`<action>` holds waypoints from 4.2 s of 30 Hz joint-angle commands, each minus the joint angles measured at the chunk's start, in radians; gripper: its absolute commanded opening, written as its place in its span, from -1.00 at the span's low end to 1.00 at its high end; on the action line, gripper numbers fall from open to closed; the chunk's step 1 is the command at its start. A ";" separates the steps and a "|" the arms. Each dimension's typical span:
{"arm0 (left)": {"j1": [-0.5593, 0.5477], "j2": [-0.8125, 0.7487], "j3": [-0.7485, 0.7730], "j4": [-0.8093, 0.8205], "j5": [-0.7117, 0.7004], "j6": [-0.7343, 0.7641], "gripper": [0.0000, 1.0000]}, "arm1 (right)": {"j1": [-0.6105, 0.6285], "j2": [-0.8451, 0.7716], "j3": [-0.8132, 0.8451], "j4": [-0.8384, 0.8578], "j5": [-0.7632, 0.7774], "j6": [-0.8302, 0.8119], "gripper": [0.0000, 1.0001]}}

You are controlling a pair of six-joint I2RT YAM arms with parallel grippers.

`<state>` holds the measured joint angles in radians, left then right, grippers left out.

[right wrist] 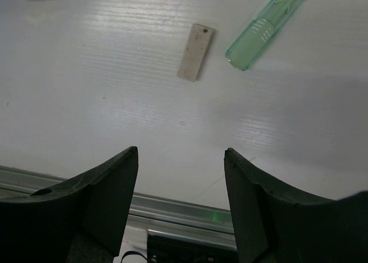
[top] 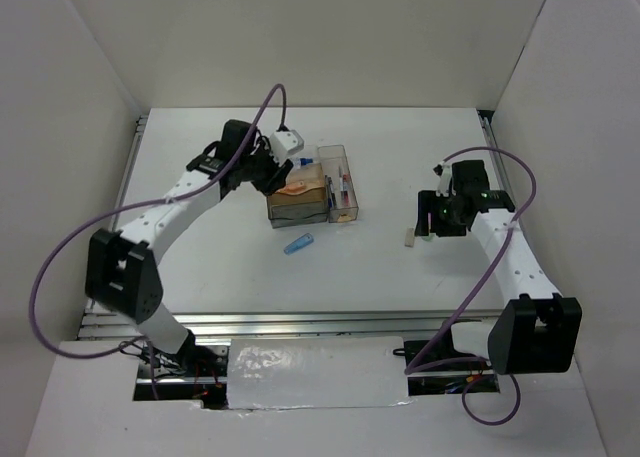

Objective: Sort the stationery into containers
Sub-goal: Place the stationery into the container, then grab a piece of stationery with the left arm, then place the stationery into the container, then grab a piece of stationery with the right arm

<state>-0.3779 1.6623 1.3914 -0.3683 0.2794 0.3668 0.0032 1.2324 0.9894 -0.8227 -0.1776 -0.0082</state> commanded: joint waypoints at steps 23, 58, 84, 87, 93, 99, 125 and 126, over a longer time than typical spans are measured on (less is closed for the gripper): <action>-0.171 -0.231 -0.508 0.204 -0.137 -0.318 0.19 | -0.042 -0.067 0.006 0.014 -0.008 0.007 0.37; -0.332 -0.030 -0.447 0.229 -0.073 -0.233 -0.62 | -0.062 -0.059 0.003 0.005 -0.013 0.007 0.37; 0.017 0.447 0.701 -0.537 0.081 0.379 -0.94 | -0.060 0.029 0.038 0.003 -0.020 0.005 0.35; 0.033 0.470 0.667 -0.515 0.078 0.383 -0.91 | -0.060 0.047 0.038 0.008 -0.016 0.007 0.35; 0.043 0.522 0.664 -0.503 0.092 0.376 -0.82 | -0.062 0.087 0.048 0.020 -0.005 0.007 0.35; 0.045 0.568 0.699 -0.508 0.084 0.362 -0.33 | -0.068 0.140 0.069 0.037 0.018 0.034 0.35; 0.220 -0.015 0.209 -0.124 0.193 -0.130 0.56 | -0.103 0.581 0.321 0.043 0.245 0.197 0.16; 0.229 -0.069 0.186 -0.118 0.204 -0.135 0.56 | -0.103 0.604 0.325 0.039 0.251 0.197 0.15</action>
<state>-0.1745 1.6875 1.6451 -0.5812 0.4099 0.3302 -0.0944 1.8038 1.2652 -0.7918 0.0353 0.1699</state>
